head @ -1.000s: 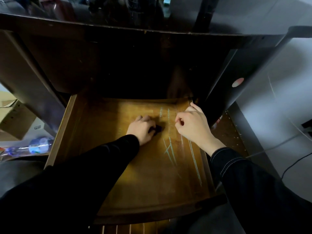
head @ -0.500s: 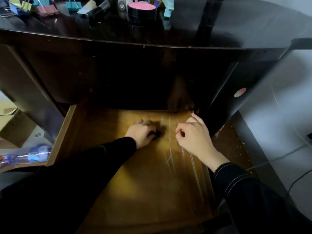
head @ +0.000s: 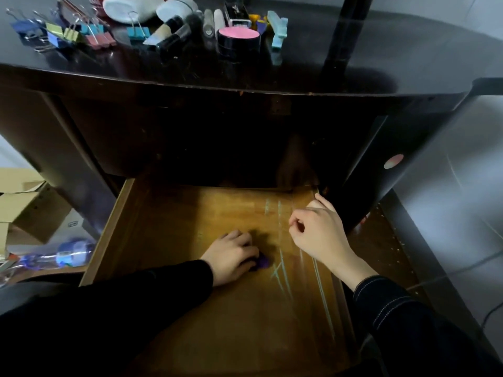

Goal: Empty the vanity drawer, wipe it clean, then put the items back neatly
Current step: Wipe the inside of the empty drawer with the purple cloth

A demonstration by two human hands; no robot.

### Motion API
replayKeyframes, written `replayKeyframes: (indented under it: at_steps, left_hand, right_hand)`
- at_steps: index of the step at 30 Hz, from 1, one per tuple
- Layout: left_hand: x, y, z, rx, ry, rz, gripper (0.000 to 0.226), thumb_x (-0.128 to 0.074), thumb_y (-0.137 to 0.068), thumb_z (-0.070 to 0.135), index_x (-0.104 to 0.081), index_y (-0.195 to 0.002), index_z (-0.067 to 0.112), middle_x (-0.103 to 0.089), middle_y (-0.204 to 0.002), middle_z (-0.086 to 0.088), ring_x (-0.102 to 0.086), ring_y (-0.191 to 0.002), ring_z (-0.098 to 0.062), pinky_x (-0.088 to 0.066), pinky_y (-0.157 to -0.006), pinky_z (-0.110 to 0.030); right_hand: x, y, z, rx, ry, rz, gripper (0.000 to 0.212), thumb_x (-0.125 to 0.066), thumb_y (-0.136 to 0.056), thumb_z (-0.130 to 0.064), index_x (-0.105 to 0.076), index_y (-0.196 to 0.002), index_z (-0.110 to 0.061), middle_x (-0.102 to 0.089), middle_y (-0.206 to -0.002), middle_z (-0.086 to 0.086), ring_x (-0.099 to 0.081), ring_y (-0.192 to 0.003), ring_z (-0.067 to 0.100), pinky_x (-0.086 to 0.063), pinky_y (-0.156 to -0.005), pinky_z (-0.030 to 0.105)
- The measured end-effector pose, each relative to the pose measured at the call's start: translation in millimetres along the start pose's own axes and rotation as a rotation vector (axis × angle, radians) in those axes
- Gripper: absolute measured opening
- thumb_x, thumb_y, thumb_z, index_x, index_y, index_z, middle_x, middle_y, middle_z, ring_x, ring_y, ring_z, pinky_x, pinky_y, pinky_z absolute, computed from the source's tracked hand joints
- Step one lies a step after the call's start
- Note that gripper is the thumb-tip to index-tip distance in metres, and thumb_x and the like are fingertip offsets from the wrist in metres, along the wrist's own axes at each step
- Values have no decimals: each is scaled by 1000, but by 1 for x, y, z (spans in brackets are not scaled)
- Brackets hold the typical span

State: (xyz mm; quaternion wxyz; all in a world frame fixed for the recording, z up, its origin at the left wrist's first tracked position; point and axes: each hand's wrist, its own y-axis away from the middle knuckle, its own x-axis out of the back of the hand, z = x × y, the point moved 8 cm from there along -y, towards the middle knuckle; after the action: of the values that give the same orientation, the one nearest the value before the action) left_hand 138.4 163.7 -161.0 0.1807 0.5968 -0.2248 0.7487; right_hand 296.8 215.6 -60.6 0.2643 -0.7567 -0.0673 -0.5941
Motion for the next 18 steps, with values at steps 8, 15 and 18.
replayKeyframes:
  at_steps: [8,15,18]
  left_hand:
    - [15,-105,-70,484,-19,138,24,-55,-92,37,-66,-111,28,-68,-115,-1,-59,-107,-31,-48,-86,-34]
    - [6,-60,-30,265,-43,67,28,-52,-93,40,-61,-117,28,-55,-116,0,-50,-106,-29,-45,-86,-39]
    - [2,-23,-7,62,-17,55,25,-55,-91,41,-65,-109,27,-57,-106,0,-52,-96,-27,-48,-76,-40]
  right_hand:
    - [-1,-1,2,-1,-12,7,11,-68,-84,-18,-74,-76,-22,-60,-64,-13,-58,-81,9,-12,-123,26]
    - [3,0,-1,-7,-15,-8,12,-68,-85,-18,-73,-75,-22,-58,-62,-13,-57,-79,10,-19,-125,32]
    - [2,0,-2,-2,-16,-5,12,-69,-84,-18,-73,-74,-23,-56,-61,-15,-56,-78,9,-21,-125,34]
